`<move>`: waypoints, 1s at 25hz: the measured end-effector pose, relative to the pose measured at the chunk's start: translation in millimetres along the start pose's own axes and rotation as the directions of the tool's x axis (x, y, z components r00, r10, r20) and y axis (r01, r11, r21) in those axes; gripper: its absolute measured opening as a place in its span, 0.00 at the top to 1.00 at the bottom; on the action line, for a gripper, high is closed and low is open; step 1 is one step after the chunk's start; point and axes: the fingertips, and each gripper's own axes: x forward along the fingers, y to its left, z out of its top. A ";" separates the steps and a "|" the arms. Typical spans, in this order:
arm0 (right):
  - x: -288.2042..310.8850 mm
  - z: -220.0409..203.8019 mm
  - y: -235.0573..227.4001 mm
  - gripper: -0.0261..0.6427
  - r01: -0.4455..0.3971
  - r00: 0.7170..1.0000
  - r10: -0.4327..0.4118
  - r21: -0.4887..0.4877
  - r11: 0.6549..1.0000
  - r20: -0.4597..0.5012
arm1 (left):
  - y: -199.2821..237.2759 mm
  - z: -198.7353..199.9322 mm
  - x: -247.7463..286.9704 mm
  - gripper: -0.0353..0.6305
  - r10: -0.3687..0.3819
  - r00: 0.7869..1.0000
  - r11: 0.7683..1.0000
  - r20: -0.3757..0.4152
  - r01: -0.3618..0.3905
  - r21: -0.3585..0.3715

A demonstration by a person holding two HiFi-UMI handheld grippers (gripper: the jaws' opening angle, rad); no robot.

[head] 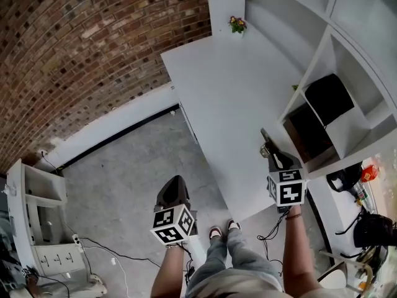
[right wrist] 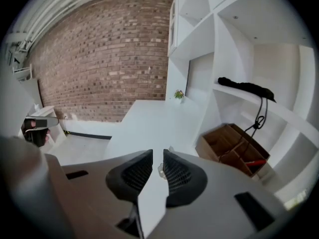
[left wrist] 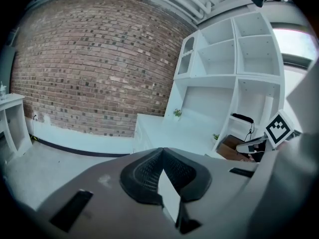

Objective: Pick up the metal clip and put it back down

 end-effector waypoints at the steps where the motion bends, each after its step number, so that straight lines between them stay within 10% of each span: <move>1: -7.7 2.6 -1.1 0.86 0.001 1.000 -0.002 0.014 1.000 0.020 | -4.1 5.3 -0.1 0.93 -0.011 1.000 1.000 0.013 0.011 0.006; 25: -173.5 -8.4 -51.0 0.96 0.096 0.894 -0.245 0.374 0.922 0.375 | -112.7 96.7 -19.1 0.93 -0.254 0.951 0.959 0.175 0.225 0.171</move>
